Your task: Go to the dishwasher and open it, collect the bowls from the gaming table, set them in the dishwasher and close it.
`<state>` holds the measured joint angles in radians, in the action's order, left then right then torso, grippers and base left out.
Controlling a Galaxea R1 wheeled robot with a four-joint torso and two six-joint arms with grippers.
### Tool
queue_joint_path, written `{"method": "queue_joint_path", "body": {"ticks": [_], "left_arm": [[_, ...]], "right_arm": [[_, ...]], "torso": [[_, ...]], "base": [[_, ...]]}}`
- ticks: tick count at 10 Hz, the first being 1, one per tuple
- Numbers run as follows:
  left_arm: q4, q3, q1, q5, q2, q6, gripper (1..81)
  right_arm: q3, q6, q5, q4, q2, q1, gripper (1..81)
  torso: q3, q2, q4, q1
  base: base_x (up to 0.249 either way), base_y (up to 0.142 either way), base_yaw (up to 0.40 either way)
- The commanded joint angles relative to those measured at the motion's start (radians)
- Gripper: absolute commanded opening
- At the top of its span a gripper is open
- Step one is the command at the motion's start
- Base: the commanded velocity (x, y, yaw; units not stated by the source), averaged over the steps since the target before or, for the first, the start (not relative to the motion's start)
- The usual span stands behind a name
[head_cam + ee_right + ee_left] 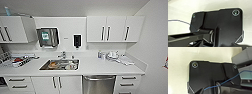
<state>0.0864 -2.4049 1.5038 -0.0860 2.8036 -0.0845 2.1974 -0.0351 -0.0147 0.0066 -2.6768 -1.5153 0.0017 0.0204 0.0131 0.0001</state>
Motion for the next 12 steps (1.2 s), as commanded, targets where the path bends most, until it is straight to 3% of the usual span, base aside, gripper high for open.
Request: {"method": "queue_joint_path", "body": {"ticks": [1,9,12], "left_arm": [[0.003,0.006,-0.050,0.046,-0.018,-0.006,81.1],[0.003,0.006,-0.050,0.046,-0.016,-0.005,81.1],[0.003,0.006,-0.050,0.046,-0.016,-0.005,81.1]], "right_arm": [[-0.010,-0.002,-0.054,-0.005,0.018,0.046,81.1],[-0.007,-0.002,-0.054,-0.004,0.016,0.048,81.1],[-0.006,0.000,-0.054,-0.005,0.016,0.048,81.1]], "torso": [[0.000,0.000,0.000,0.000],[0.000,0.000,0.000,0.000],[0.000,0.000,0.000,0.000]], "base": [[0.128,0.000,0.000],[0.126,0.000,0.000],[0.122,0.068,0.000]]}}
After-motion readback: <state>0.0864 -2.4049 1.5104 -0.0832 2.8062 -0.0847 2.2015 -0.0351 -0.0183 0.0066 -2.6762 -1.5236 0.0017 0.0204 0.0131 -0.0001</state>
